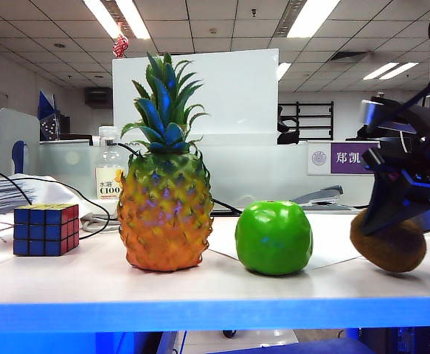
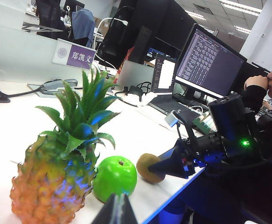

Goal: Arrange all the fruits from large to small from left to right in a row.

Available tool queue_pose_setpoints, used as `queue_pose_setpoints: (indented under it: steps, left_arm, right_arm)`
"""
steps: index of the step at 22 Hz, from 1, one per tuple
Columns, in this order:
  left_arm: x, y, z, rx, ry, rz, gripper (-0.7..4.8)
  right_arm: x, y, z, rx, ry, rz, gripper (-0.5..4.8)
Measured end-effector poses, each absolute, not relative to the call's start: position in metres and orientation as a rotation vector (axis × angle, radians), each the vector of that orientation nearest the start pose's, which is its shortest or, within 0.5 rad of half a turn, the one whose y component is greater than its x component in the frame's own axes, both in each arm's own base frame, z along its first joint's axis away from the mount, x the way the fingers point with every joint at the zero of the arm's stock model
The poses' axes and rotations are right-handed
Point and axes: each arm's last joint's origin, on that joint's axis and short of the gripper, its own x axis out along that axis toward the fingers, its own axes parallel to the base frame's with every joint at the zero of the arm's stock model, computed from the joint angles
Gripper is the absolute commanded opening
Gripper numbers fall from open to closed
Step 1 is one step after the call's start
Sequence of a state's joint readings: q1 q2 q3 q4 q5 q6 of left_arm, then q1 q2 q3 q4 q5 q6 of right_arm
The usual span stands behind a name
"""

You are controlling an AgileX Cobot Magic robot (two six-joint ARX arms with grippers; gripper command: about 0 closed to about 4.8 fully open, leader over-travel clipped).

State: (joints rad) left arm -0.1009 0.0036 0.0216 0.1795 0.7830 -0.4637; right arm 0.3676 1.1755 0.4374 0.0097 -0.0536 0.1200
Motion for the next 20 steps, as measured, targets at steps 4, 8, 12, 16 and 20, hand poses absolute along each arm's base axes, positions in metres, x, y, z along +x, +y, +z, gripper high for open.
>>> queue_pose_setpoints:
  steps: [4,8,12,16,20]
  left_arm:
    - [0.084,-0.029,0.186,-0.364,0.016,-0.907,0.23]
    - [0.084,-0.029,0.186,-0.364,0.016,-0.907,0.23]
    - [0.084,-0.029,0.186,-0.364,0.016,-0.907,0.23]
    - [0.084,-0.029,0.186,-0.364,0.016,-0.908,0.23]
    - [0.084,-0.029,0.186,-0.364,0.016,-0.907,0.23]
  right_arm:
    - [0.197,0.078,0.162,-0.001,0.746,0.361,-0.05]
    - [0.199,0.078,0.161,-0.001,0.745,0.361,0.34]
    - [0.205,0.080,0.157,0.000,0.735,0.359,0.38]
    - [0.209,0.082,0.156,0.010,0.721,0.362,0.77]
    - [0.208,0.082,0.156,0.012,0.717,0.362,2.20]
